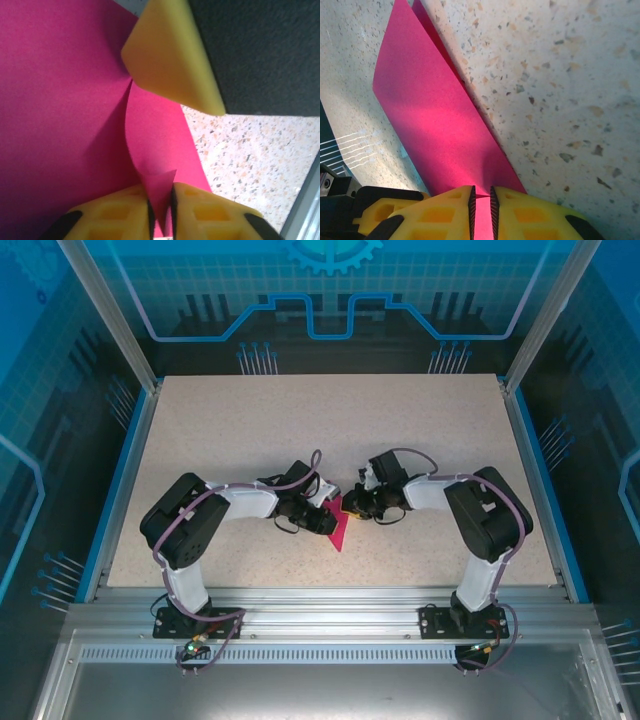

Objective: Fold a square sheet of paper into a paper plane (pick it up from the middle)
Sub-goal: Third fold the triangle at the center of the table.

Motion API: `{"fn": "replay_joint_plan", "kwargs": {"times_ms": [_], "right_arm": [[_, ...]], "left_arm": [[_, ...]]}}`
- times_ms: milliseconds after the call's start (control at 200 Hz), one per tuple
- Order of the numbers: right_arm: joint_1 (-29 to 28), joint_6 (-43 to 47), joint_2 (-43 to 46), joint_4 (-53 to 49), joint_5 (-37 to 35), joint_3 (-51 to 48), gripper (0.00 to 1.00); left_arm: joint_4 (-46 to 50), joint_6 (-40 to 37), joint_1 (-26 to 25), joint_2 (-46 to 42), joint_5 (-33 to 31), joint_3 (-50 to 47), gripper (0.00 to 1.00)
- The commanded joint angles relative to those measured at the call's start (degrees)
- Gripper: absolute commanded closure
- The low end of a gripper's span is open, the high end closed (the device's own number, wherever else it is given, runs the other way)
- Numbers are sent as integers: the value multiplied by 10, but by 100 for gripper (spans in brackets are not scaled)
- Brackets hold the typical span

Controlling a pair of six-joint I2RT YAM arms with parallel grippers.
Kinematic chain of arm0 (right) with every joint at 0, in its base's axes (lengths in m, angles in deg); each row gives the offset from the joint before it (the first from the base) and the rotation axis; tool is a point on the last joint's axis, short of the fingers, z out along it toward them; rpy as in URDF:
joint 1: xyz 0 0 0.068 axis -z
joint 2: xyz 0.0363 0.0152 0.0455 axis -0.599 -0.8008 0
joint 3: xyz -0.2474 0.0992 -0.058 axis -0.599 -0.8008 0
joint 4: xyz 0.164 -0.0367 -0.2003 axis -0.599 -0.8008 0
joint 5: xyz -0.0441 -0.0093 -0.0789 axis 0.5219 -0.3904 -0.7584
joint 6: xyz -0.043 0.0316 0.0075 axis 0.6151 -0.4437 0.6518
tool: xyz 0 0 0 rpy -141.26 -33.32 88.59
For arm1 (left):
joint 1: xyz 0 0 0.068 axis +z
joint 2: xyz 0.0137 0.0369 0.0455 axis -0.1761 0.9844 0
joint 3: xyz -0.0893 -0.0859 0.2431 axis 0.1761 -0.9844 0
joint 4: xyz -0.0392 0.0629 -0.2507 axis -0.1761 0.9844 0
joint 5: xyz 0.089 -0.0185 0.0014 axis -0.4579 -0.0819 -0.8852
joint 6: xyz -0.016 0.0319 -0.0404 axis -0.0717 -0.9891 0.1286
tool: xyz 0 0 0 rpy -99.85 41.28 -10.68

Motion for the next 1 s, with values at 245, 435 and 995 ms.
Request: {"fn": "replay_joint_plan", "kwargs": {"times_ms": [245,435,995], "right_arm": [[-49,38,-16,-147,-107,64,82],[-52,27,-11,-133,-96,62,82],[-51,16,-14,-116,-84,61,81]], "left_arm": [[49,103,1,-106,-109,-14,50],[28,187,0,-181,-133,-57,60],[16,221,-61,-53,-140,3,84]]}}
